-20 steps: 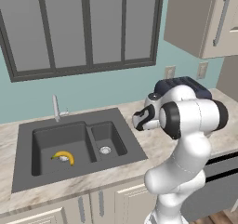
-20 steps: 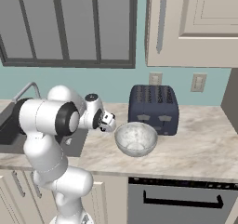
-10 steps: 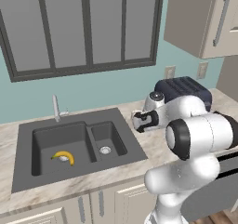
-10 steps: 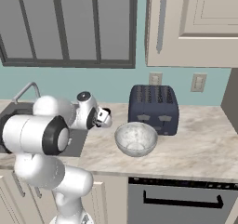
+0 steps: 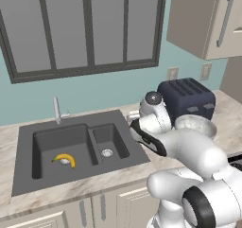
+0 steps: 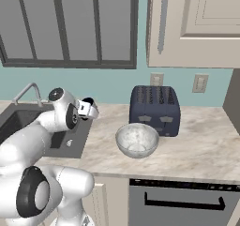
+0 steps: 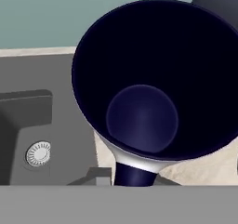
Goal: Clear the mugs and bowl far away from the sink.
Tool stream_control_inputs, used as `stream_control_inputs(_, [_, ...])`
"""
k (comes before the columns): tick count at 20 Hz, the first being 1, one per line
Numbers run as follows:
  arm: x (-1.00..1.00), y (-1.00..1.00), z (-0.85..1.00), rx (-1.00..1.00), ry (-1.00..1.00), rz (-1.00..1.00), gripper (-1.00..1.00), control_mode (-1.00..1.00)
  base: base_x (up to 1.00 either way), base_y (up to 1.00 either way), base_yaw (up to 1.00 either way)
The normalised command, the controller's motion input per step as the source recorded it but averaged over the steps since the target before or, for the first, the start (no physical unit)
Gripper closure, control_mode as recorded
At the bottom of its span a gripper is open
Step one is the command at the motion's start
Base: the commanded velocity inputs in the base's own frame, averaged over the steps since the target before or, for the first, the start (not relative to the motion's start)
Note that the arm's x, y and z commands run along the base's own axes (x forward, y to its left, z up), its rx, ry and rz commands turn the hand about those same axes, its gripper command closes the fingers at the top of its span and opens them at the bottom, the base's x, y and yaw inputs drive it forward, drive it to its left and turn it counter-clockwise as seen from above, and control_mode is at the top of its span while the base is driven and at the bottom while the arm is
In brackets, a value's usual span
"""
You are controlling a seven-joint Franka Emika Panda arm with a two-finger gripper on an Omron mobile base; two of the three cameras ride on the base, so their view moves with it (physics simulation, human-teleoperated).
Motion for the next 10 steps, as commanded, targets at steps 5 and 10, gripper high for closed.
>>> stream_control_inputs(5, [-0.26,0.0,1.0,-0.02,0.07,0.12,1.0,-1.0,0.0,0.0,0.0])
stream_control_inputs(10, [-0.32,0.0,0.97,0.0,0.14,0.1,1.0,-1.0,0.0,0.0,0.0])
